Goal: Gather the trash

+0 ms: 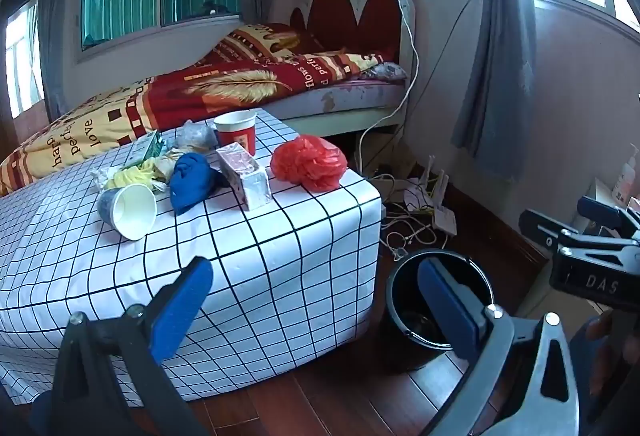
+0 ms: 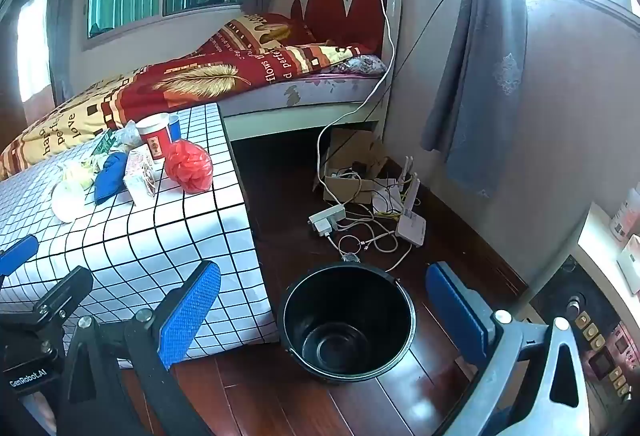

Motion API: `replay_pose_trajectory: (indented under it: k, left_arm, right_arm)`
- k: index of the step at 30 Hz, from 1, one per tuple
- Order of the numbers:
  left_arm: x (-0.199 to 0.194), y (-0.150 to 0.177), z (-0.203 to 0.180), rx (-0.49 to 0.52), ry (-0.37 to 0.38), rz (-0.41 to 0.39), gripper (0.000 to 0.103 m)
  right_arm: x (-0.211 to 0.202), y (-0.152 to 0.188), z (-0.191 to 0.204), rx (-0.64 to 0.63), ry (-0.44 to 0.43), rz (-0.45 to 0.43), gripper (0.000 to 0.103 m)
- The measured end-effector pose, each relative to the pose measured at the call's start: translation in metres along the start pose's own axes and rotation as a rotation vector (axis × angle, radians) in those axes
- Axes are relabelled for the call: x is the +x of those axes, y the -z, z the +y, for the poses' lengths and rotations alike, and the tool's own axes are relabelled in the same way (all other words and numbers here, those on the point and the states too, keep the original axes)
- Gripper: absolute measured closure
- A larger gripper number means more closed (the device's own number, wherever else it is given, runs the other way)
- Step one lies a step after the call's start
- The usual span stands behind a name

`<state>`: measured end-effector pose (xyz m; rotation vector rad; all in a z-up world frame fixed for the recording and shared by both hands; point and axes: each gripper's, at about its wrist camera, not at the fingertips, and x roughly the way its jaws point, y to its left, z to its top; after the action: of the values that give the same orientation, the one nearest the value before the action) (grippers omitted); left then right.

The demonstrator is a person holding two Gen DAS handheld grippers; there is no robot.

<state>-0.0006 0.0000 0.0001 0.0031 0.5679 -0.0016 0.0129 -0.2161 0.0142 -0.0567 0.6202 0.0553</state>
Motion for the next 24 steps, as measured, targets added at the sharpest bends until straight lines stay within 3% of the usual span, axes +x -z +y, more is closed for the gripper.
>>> replay_pose_trajectory:
  k: [24]
  left_arm:
    - [0.003,-0.003,0.000,-0.018,0.014,0.026,0.000]
  right_arm:
    - [-0.002,-0.009,-0.006,-0.004,0.018,-0.017,0.000]
